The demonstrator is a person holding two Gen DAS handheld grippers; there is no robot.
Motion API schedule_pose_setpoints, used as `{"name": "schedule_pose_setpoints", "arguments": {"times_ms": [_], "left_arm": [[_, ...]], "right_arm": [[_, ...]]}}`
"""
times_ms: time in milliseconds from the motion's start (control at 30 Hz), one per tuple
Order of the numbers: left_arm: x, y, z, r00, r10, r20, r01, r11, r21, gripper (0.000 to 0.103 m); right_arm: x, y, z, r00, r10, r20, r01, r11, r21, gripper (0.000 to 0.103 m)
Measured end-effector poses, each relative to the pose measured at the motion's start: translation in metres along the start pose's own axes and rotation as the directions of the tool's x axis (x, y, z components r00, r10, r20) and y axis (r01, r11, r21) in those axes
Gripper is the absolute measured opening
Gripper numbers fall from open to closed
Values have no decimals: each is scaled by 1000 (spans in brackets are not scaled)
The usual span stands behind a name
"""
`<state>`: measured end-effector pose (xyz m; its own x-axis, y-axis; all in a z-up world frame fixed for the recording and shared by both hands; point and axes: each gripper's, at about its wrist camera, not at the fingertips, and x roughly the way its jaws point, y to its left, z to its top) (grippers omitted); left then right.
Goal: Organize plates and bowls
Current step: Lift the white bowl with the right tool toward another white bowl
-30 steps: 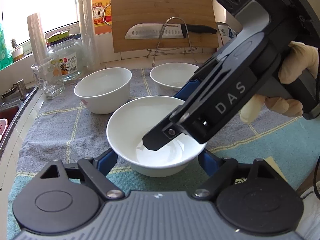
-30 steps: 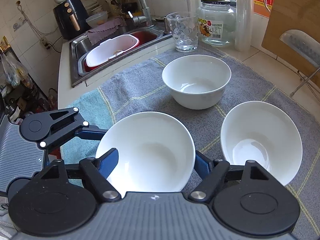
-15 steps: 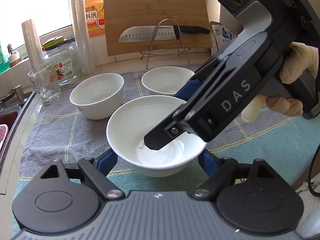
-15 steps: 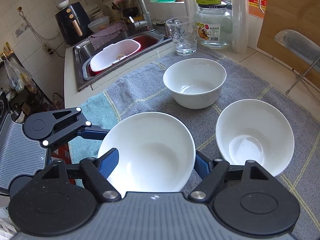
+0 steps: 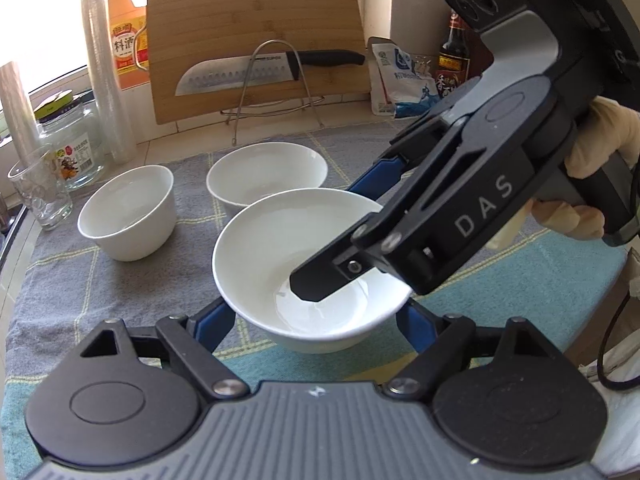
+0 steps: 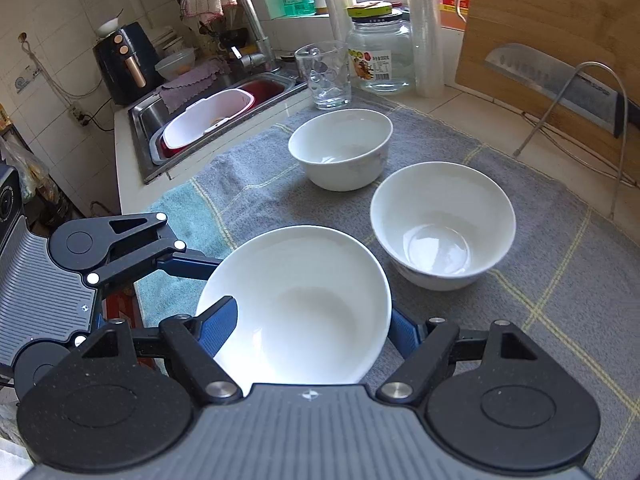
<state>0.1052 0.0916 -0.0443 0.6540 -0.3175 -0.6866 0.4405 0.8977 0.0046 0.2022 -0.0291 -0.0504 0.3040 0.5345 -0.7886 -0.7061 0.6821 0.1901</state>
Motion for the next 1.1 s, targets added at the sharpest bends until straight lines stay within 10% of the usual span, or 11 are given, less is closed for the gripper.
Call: {"name": "schedule_pose_setpoints", "arguments": {"times_ms": [1100], "left_arm": [[34, -44, 16, 984, -154, -89, 163, 981, 108, 87]], "right_arm": [[-44, -35, -60, 997, -79, -8, 80, 988, 136, 84]]}}
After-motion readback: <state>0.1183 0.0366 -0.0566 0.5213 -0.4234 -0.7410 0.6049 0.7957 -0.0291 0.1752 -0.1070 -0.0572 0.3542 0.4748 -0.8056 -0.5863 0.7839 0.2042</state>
